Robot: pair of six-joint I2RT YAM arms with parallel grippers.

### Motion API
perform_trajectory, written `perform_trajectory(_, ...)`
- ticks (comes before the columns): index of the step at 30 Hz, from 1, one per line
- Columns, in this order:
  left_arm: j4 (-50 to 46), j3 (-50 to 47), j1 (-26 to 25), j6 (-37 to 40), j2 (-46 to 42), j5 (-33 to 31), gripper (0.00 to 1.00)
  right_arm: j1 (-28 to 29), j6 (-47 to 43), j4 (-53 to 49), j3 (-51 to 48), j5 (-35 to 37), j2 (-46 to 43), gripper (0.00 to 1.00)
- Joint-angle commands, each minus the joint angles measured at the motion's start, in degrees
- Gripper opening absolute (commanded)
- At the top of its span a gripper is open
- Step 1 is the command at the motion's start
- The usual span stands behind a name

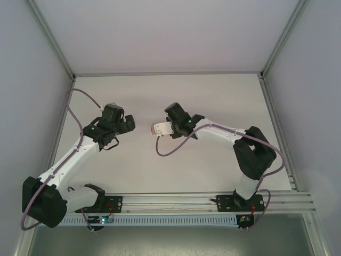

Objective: Assemble paper box

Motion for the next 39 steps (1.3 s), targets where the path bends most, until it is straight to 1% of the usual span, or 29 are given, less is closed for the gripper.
perform_trajectory(1, 0.57, -1.08, 1.18, -0.47, -0.45, -1.01, 1.0, -0.23, -1.53, 22.11, -5.98, 11.05, 2.38, 0.26)
perform_trajectory(4, 0.65, -1.17, 1.32, -0.62, -0.22, -0.36, 1.0, 0.29, 0.02, 23.28, -7.99, 10.13, 3.94, 0.32)
perform_trajectory(5, 0.58, -1.23, 1.26, -0.58, -0.21, -0.23, 1.0, 0.69, 0.81, 23.03, -8.53, 9.89, 3.98, 0.36)
perform_trajectory(7, 0.37, -1.13, 1.25, -0.4, -0.31, -0.04, 1.0, 1.5, 2.41, 22.37, -9.91, 9.12, 2.86, 0.55)
perform_trajectory(8, 0.3, -1.12, 1.22, -0.32, -0.25, -0.17, 1.0, 1.9, 3.57, 21.5, -10.73, 8.07, 1.8, 0.61)
perform_trajectory(10, 0.26, -1.1, 1.25, -0.23, -0.39, -0.5, 1.0, 2.49, 5.64, 19.33, -12.28, 5.79, -0.72, 0.76)
perform_trajectory(11, 0.56, -1.23, 1.27, -0.27, -0.52, -0.62, 1.0, 2.75, 6.57, 17.92, -13.07, 4.65, -2.25, 0.82)
perform_trajectory(12, 0.6, -1.31, 1.34, -0.35, -0.4, -0.67, 1.0, 2.97, 7.58, 17.21, -13.78, 4.04, -3.69, 0.85)
perform_trajectory(13, 0.81, -1.32, 1.38, -0.28, -0.39, -0.5, 1.0, 3.09, 8.08, 15.88, -14.24, 3.06, -5.0, 0.9)
perform_trajectory(14, 1.04, -1.31, 1.42, -0.15, -0.23, -0.39, 1.0, 3.31, 8.78, 14.88, -14.71, 2.68, -6.52, 0.98)
perform_trajectory(18, 1.04, -0.99, 1.6, 0.36, 0.14, -0.17, 1.0, 4.62, 9.82, 11.27, -16.01, 1.05, -13.04, 0.98)
perform_trajectory(19, 0.98, -1.05, 1.61, 0.41, 0.14, -0.32, 1.0, 4.71, 10.02, 9.66, -15.93, -0.41, -14.82, 0.98)
perform_trajectory(21, 0.97, -1.16, 1.76, 0.56, -0.03, -0.75, 1.0, 4.86, 13.5, 7.35, -15.0, -2.68, -17.96, 0.98)
perform_trajectory(24, 0.84, -1.63, 1.76, 0.43, -0.5, -1.33, 1.0, 4.02, 28.74, 8.01, -11.91, -0.91, -20.66, 0.98)
perform_trajectory(27, 1.95, -3.0, 1.76, 0.8, -1.72, -2.1, 1.0, 2.32, 47.66, 6.2, -8.54, 5.05, -21.46, 0.98)
perform_trajectory(28, 2.49, -3.58, 1.7, 1.08, -2.28, -2.67, 1.0, 1.55, 55.19, 4.17, -7.25, 8.63, -21.25, 0.98)
perform_trajectory(29, 3.05, -3.97, 1.69, 1.45, -2.83, -3.36, 1.0, 0.45, 60.91, 0.99, -5.71, 10.28, -20.89, 0.98)
perform_trajectory(34, 6.93, -6.47, 1.89, 4.76, -5.6, -10.66, 1.0, -8.15, 86.76, -18.36, 1.39, 14.05, -17.43, 0.98)
perform_trajectory(36, 10.77, -8.65, 2.29, 6.75, -6.68, -14.96, 1.0, -12.85, 90.61, -22.33, 1.75, 12.54, -16.45, 0.98)
perform_trajectory(38, 15.04, -11.03, 3.62, 8.47, -7.71, -17.85, 1.0, -17.55, 93.13, -22.49, -0.57, 12.37, -16.76, 0.98)
perform_trajectory(39, 18.65, -13.04, 4.52, 9.46, -8.12, -20.0, 1.0, -20.31, 93.91, -20.89, -2.75, 11.75, -17.56, 0.98)
